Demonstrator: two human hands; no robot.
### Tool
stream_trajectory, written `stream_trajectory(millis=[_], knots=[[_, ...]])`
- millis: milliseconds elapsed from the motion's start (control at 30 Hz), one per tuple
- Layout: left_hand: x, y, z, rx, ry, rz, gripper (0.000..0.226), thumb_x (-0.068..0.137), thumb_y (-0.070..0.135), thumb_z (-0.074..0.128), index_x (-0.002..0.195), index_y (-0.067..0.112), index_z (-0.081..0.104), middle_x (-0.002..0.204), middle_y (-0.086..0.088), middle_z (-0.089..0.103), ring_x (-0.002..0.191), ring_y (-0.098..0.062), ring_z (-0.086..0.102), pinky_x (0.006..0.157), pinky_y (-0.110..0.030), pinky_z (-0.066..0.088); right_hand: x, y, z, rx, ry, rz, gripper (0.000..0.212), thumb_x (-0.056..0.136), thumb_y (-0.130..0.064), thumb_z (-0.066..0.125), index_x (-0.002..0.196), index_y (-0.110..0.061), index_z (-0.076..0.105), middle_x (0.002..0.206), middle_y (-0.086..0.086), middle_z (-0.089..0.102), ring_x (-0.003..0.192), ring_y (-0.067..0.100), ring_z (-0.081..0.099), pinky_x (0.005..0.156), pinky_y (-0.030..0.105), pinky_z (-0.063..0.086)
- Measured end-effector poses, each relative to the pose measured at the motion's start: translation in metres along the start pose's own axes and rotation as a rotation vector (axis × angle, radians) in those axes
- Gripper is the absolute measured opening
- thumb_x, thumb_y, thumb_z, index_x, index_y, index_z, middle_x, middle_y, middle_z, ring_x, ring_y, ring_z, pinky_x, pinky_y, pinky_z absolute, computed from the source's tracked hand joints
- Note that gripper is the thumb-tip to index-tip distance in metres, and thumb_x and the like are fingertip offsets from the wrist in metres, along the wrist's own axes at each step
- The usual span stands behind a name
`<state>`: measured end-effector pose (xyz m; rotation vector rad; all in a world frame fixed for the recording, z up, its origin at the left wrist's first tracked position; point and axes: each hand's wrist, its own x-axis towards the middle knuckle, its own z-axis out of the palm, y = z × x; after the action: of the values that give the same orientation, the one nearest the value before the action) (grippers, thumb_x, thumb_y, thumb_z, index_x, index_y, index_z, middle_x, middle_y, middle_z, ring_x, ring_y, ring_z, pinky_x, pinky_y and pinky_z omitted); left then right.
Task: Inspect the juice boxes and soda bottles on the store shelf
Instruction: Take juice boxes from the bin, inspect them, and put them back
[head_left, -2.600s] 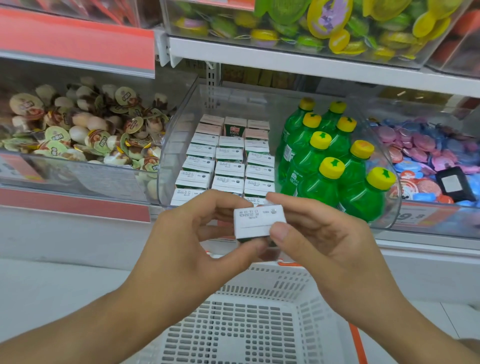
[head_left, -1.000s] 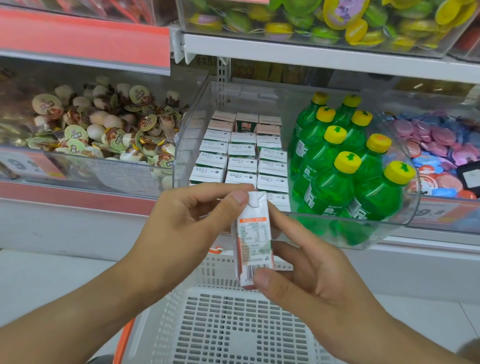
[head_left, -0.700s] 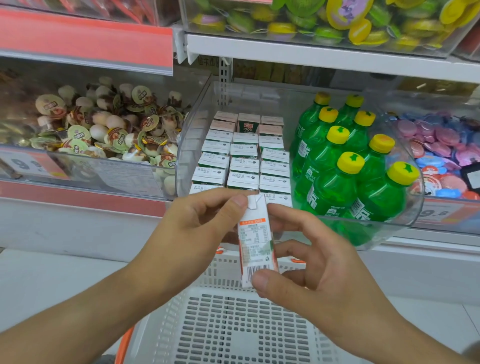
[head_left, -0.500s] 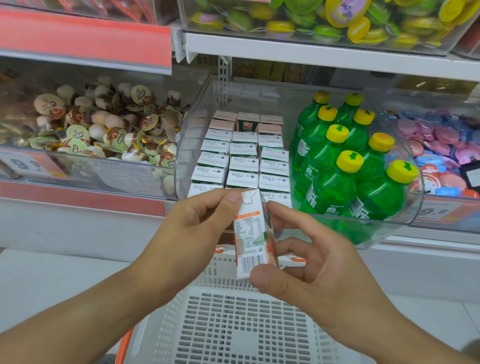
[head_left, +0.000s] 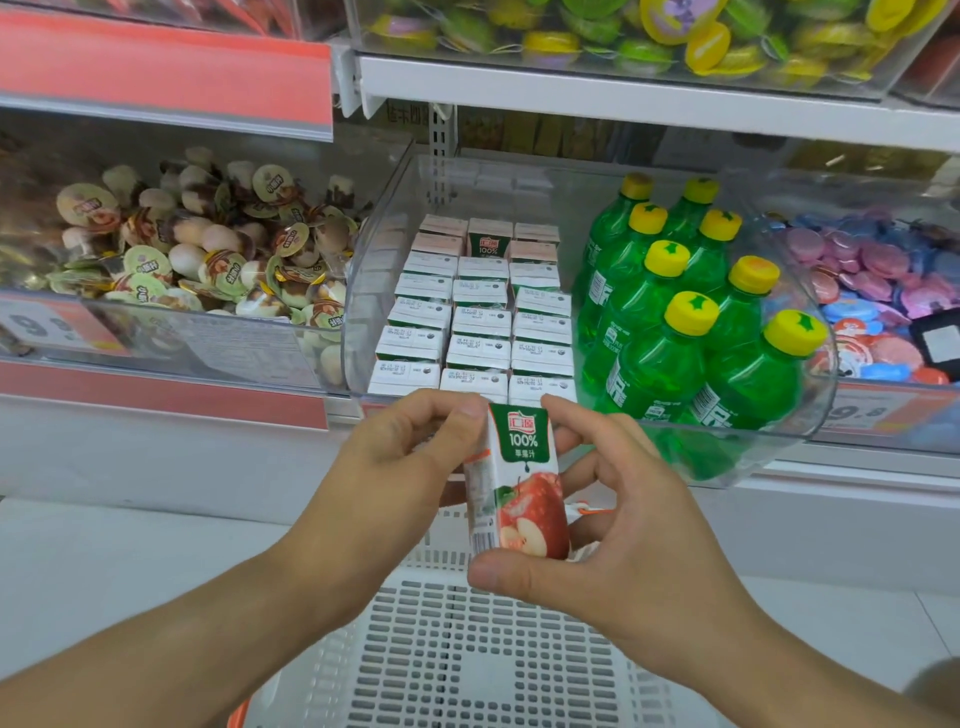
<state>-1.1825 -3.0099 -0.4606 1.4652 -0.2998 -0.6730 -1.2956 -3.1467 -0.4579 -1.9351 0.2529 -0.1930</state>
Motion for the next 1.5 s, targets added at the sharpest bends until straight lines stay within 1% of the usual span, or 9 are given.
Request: stream_trajectory(millis=[100,200,467,600,867,1133,1300,1433,1500], knots=[[-0.003,0.003,-0.003,0.000,-0.020,0.027,0.040,0.075,0.032,0.083,0.109,0.015,0.070,0.103,-0.008,0.075,0.093,-0.031,0.073,0.078,-0.043,0.060,-0.001,-0.002,0.002,-0.060,0.006,-0.024,0.115,0.037,-0.062,0.091,0.141,-0.041,0.045,0.108,-0.032,0.043,0.103,0.000,0.054,0.064,0.018,0.054],[-0.002,0.006,-0.005,-0.028,-0.017,0.061,0.042,0.072,0.023,0.077,0.112,0.012,0.067,0.101,-0.008,0.075,0.087,-0.030,0.073,0.077,-0.048,0.061,-0.001,-0.003,0.004,-0.092,0.010,-0.073,0.112,0.041,-0.052,0.094,0.139,-0.043,0.042,0.109,-0.033,0.042,0.107,-0.001,0.052,0.065,0.019,0.055],[-0.001,0.002,-0.008,-0.121,-0.051,0.075,0.038,0.078,0.019,0.067,0.114,0.008,0.064,0.103,-0.015,0.074,0.087,-0.028,0.073,0.071,-0.040,0.061,0.000,0.001,0.002,-0.029,-0.044,-0.059,0.107,0.051,-0.039,0.098,0.134,-0.059,0.035,0.122,-0.035,0.044,0.110,-0.001,0.060,0.072,0.023,0.059],[0.000,0.002,-0.008,-0.126,-0.066,0.075,0.038,0.079,0.020,0.065,0.115,0.007,0.063,0.104,-0.016,0.074,0.086,-0.027,0.073,0.070,-0.036,0.058,0.002,0.004,0.002,0.020,-0.041,-0.067,0.106,0.050,-0.032,0.100,0.134,-0.056,0.039,0.123,-0.030,0.048,0.105,0.006,0.065,0.066,0.029,0.060],[-0.001,0.003,-0.008,-0.105,-0.081,0.075,0.034,0.084,0.021,0.061,0.114,0.007,0.064,0.106,-0.014,0.074,0.087,-0.025,0.072,0.069,-0.033,0.059,0.003,0.007,0.001,0.065,-0.054,-0.072,0.105,0.051,-0.027,0.100,0.131,-0.058,0.041,0.122,-0.027,0.049,0.103,0.009,0.066,0.068,0.032,0.061],[0.004,0.010,-0.019,0.084,-0.127,0.108,0.036,0.081,0.024,0.063,0.112,0.007,0.064,0.099,-0.013,0.076,0.089,-0.030,0.074,0.077,-0.040,0.062,0.006,0.012,0.000,0.136,-0.059,-0.079,0.101,0.058,-0.006,0.096,0.134,-0.050,0.046,0.122,-0.015,0.051,0.098,0.018,0.066,0.067,0.040,0.062],[0.004,0.012,-0.017,0.288,-0.134,0.237,0.028,0.082,0.030,0.064,0.107,0.018,0.067,0.093,-0.006,0.078,0.082,-0.028,0.074,0.070,-0.037,0.062,0.005,0.009,0.000,0.133,-0.025,-0.109,0.093,0.060,-0.002,0.093,0.130,-0.043,0.048,0.122,-0.012,0.054,0.096,0.019,0.066,0.065,0.044,0.062],[0.005,0.017,-0.019,0.318,-0.120,0.185,0.033,0.080,0.026,0.067,0.111,0.017,0.070,0.089,-0.002,0.079,0.078,-0.020,0.076,0.065,-0.028,0.061,0.005,0.007,-0.003,0.099,-0.007,-0.116,0.089,0.061,-0.005,0.092,0.127,-0.045,0.048,0.114,-0.004,0.062,0.089,0.017,0.067,0.063,0.037,0.061],[0.006,0.017,-0.020,0.331,-0.127,0.110,0.036,0.082,0.021,0.068,0.117,0.015,0.069,0.087,-0.004,0.079,0.077,-0.020,0.076,0.066,-0.032,0.063,0.006,0.007,-0.001,-0.005,0.016,-0.167,0.086,0.061,-0.011,0.092,0.129,-0.043,0.049,0.117,-0.004,0.059,0.095,0.019,0.063,0.064,0.034,0.059]])
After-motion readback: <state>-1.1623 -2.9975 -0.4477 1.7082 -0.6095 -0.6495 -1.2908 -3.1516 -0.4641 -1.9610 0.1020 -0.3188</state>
